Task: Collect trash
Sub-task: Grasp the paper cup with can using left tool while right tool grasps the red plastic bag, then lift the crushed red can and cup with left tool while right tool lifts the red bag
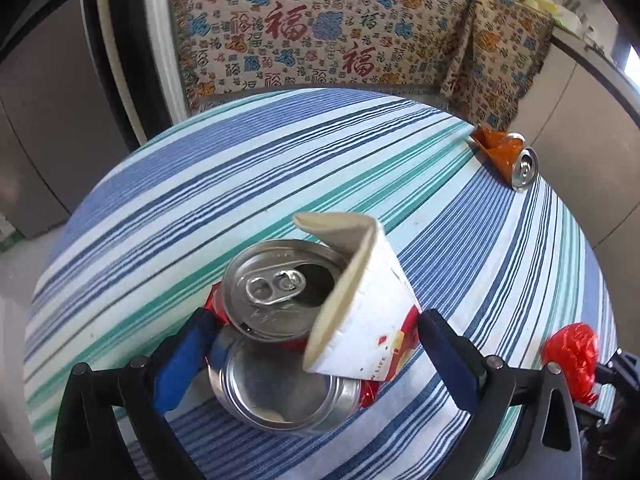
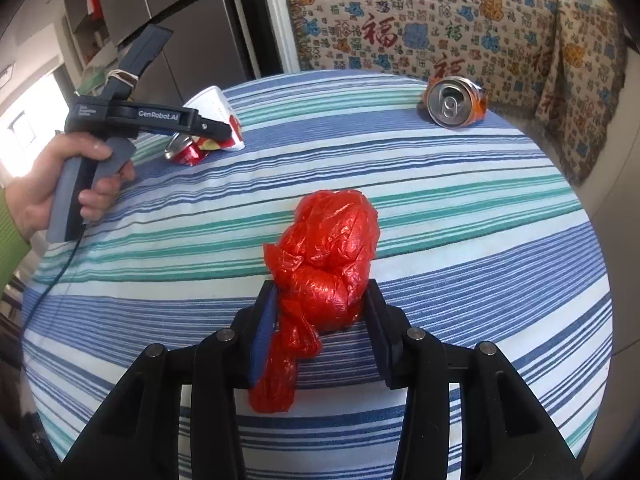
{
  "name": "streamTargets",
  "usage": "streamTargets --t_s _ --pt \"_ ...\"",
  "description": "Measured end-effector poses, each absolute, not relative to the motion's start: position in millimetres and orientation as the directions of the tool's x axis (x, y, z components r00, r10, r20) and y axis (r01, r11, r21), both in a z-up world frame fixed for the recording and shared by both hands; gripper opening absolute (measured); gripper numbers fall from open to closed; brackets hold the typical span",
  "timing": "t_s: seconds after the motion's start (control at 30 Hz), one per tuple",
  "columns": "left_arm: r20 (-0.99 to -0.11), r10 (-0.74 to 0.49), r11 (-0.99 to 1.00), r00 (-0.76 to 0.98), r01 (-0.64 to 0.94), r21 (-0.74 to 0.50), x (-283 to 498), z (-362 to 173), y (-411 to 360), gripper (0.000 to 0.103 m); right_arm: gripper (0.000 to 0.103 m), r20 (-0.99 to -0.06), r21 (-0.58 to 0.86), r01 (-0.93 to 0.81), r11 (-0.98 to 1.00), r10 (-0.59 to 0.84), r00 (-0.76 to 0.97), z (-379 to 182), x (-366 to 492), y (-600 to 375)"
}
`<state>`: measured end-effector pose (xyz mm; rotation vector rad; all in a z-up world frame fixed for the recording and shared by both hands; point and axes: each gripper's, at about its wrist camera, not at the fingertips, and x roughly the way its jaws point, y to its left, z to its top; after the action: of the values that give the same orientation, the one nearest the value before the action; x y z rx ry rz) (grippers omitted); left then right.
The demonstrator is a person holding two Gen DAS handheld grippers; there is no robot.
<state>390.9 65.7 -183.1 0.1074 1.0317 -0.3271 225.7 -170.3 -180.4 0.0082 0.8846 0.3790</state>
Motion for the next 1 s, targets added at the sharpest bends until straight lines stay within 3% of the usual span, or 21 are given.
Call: streamTargets --t_s 0.13,0.3,0.6,0.8,0.9,0.97,1.0 --pt "-0.840 -0.273 0.923 0.470 0.375 -0.090 379.8 -180.2 73.1 0.100 0.044 -0.747 0.186 -0.317 0.930 0.344 0.569 -181.4 227.3 -174.3" --pt "-0.830 -0.282 0.925 0.481 0.364 -0.104 343.6 -175.7 98.2 0.078 0.044 -0.742 0.208 -0.316 0.926 0.360 0.566 -181.9 227.8 -178.1" --pt "-0.836 -0.332 0.893 0.437 0.432 -0.129 251.9 -168.8 102.4 0.079 0.044 -0.742 0.209 -0.305 0.929 0.354 0.570 -182.2 226.1 -177.1" --pt "-0.820 -0.306 0.917 0.483 0.382 -0.118 261.3 -172.3 106.8 0.079 0.044 -0.748 0.195 -0.296 0.935 0.337 0.572 -181.0 221.7 -175.2" --pt "-0.804 -0.346 0.923 0.483 0.328 -0.200 263.7 -169.0 116.9 0.079 0.045 -0.755 0.194 -0.292 0.936 0.333 0.565 -180.1 220.4 -176.6" --pt "-0.783 -0.384 0.911 0.489 0.337 -0.236 260.6 -164.6 117.4 0.079 0.048 -0.761 0.185 -0.302 0.935 0.331 0.558 -179.8 219.5 -175.4" --pt "-0.780 -0.379 0.914 0.498 0.335 -0.229 258.9 -163.2 116.7 0.079 0.055 -0.764 0.178 -0.311 0.934 0.330 0.554 -179.5 219.1 -174.3"
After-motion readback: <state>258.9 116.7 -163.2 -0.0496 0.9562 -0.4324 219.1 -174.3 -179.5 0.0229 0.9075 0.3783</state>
